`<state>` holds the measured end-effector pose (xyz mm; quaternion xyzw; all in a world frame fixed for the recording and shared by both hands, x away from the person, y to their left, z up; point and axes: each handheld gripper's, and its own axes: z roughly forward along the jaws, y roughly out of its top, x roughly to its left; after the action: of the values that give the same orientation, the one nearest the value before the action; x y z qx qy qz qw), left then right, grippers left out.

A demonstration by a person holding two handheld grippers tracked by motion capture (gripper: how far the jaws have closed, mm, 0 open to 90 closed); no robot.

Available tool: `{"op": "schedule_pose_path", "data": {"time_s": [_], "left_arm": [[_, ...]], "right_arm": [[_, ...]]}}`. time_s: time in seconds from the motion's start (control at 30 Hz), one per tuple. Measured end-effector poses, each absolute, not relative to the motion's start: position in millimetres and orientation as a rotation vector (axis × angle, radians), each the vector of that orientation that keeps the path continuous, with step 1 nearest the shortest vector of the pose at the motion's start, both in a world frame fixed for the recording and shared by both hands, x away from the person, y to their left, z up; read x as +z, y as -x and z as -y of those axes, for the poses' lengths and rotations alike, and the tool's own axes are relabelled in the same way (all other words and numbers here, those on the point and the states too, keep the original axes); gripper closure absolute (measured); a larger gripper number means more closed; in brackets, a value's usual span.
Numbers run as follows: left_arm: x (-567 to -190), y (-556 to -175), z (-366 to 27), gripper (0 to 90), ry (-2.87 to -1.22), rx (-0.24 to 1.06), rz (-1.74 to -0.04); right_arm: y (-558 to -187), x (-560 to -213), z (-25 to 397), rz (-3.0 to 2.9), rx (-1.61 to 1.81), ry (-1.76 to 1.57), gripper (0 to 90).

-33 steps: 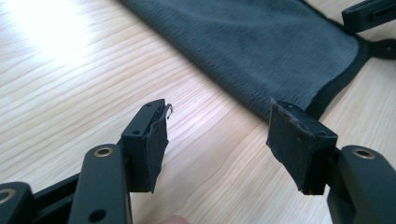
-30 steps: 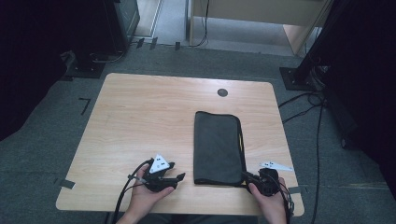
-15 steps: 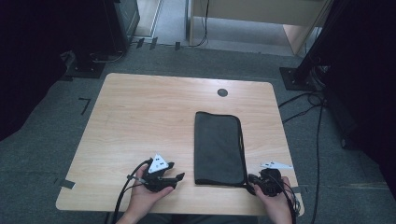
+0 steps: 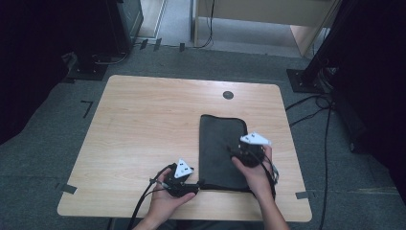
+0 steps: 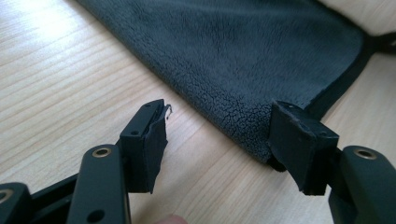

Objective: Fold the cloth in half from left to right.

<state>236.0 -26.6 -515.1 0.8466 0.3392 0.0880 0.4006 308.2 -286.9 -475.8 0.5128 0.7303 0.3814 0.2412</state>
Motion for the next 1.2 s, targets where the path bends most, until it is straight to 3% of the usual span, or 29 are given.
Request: {"op": "schedule_pose_path", "data": {"time_s": [0.03, 0.07, 0.13, 0.2, 0.47, 0.53, 0.63, 0.83, 1.07, 1.2], "left_arm": [[-516, -235, 28, 37.8, -2.147, 0.228, -0.860], [-516, -234, 28, 37.7, -2.163, 0.233, -0.865], [-516, -232, 29, 37.5, -2.169, 0.250, -0.859], [-516, -229, 31, 38.0, -2.202, 0.290, -0.840], [-512, -226, 20, 40.9, -2.247, 0.300, -0.841], [-513, -224, 13, 46.3, -2.248, 0.340, -0.844], [-512, -224, -2, 46.7, -2.249, 0.344, -0.856], [-512, -230, -43, 38.7, -2.185, 0.261, -0.934], [-507, -239, -93, 36.8, -2.102, 0.274, -1.060], [-501, -241, -100, 36.9, -2.043, 0.285, -1.068]], "right_arm": [[-322, -481, 289, -1.989, 1.016, -1.424, 59.3], [-334, -487, 291, -1.972, 0.995, -1.452, 60.4], [-352, -501, 291, -1.974, 0.972, -1.485, 56.7], [-361, -513, 287, -1.987, 0.898, -1.463, 46.7], [-364, -519, 284, -1.959, 0.906, -1.510, 46.9], [-366, -519, 279, -1.953, 0.895, -1.510, 48.5], [-368, -519, 265, -1.951, 0.874, -1.478, 51.8], [-375, -519, 231, -1.974, 0.877, -1.434, 53.7], [-380, -519, 184, -1.973, 0.866, -1.400, 55.4], [-381, -519, 157, -1.981, 0.879, -1.410, 55.3]]}}
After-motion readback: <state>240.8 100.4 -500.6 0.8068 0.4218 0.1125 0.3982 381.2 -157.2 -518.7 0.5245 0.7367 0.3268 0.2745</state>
